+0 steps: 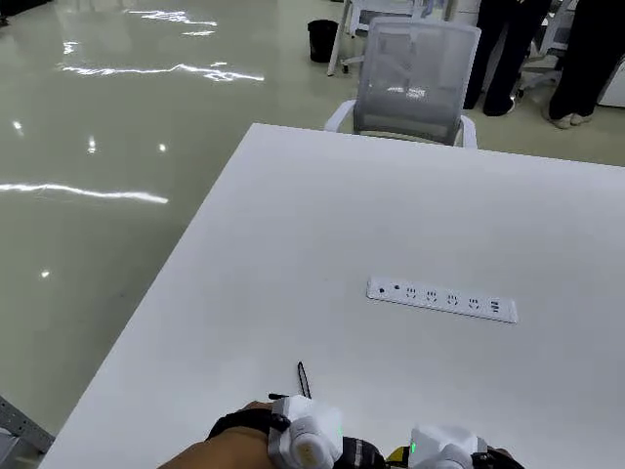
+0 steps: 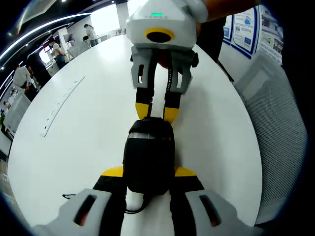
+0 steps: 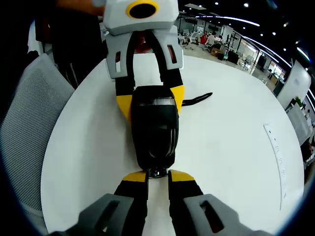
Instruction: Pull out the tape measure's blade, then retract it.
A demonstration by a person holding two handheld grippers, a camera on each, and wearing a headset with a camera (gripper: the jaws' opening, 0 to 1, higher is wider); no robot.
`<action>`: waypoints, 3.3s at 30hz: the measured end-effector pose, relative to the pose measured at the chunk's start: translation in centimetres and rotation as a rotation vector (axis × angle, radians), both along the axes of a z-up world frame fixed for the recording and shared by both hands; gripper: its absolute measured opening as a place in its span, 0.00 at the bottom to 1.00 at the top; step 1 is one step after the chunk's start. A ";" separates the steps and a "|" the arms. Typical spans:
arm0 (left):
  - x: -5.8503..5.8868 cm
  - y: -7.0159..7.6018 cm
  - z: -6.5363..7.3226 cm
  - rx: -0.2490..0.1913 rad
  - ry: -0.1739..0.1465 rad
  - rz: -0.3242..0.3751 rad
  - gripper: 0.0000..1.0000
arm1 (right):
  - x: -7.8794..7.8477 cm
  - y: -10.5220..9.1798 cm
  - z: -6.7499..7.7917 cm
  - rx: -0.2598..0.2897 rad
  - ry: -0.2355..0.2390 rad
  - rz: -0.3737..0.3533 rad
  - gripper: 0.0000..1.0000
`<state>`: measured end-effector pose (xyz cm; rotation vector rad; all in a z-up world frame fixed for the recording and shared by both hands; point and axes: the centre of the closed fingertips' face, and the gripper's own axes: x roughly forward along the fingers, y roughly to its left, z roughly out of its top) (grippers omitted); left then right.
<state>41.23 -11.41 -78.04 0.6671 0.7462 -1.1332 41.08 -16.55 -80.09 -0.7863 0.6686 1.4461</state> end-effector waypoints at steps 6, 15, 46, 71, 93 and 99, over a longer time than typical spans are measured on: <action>0.0 0.0 -0.1 0.012 0.015 0.022 0.30 | -0.2 0.0 -0.1 -0.010 -0.009 0.013 0.14; 0.1 -0.1 -0.6 0.039 0.017 0.057 0.31 | -0.1 0.0 -0.2 -0.029 -0.003 -0.010 0.14; 0.0 -0.1 -0.9 0.068 0.011 0.030 0.30 | -0.1 0.7 -0.9 -0.073 -0.064 0.087 0.13; -0.1 0.0 -1.1 0.084 0.032 0.049 0.30 | -0.3 -0.3 -0.8 -0.090 -0.015 0.072 0.10; -0.2 0.0 -1.0 0.086 0.032 0.039 0.30 | -0.1 -0.5 -0.8 -0.102 -0.005 0.064 0.11; -0.2 0.1 -1.0 0.092 0.028 0.045 0.30 | -0.2 -0.5 -0.7 -0.102 -0.002 0.072 0.10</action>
